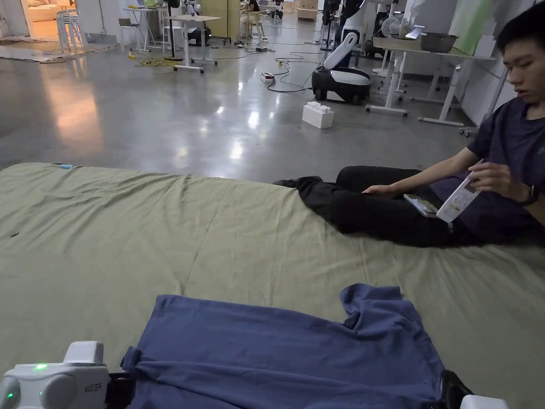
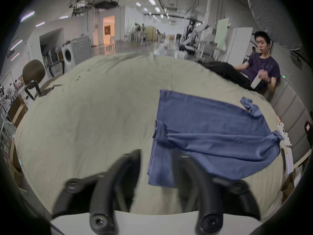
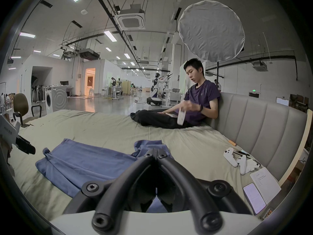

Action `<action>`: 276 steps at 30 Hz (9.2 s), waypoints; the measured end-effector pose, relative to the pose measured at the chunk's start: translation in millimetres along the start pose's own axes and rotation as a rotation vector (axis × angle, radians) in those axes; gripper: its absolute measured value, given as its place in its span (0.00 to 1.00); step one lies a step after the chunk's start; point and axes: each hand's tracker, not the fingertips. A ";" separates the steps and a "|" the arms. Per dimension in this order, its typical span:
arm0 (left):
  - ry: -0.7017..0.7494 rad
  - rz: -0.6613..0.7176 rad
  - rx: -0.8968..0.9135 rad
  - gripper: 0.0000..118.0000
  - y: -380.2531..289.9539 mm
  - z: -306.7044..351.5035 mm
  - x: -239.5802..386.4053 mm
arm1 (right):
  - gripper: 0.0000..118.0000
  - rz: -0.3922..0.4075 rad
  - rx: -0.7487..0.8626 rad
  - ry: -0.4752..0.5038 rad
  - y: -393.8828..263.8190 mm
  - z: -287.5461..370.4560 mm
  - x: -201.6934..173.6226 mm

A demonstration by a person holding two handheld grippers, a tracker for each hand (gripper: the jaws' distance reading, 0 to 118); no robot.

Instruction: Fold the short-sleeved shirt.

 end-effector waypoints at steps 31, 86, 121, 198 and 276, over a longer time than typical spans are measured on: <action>-0.024 -0.111 0.053 0.06 -41.8 23.9 9.1 | 0.60 -0.064 -0.544 0.086 -68.2 -92.1 77.6; -0.107 -0.002 0.040 0.06 -119.1 116.1 -42.2 | 0.10 0.089 -0.734 0.131 -63.1 14.9 56.6; -0.028 -0.047 0.723 0.47 -68.4 173.4 63.9 | 0.44 -0.016 0.053 0.013 30.5 22.6 -4.2; 0.031 -0.137 0.110 0.04 40.6 -9.3 24.3 | 0.54 0.048 -0.843 0.151 -59.0 -278.5 47.6; 0.004 -0.146 0.652 0.49 -63.1 153.9 82.2 | 0.75 0.007 -0.042 0.012 15.8 18.6 3.6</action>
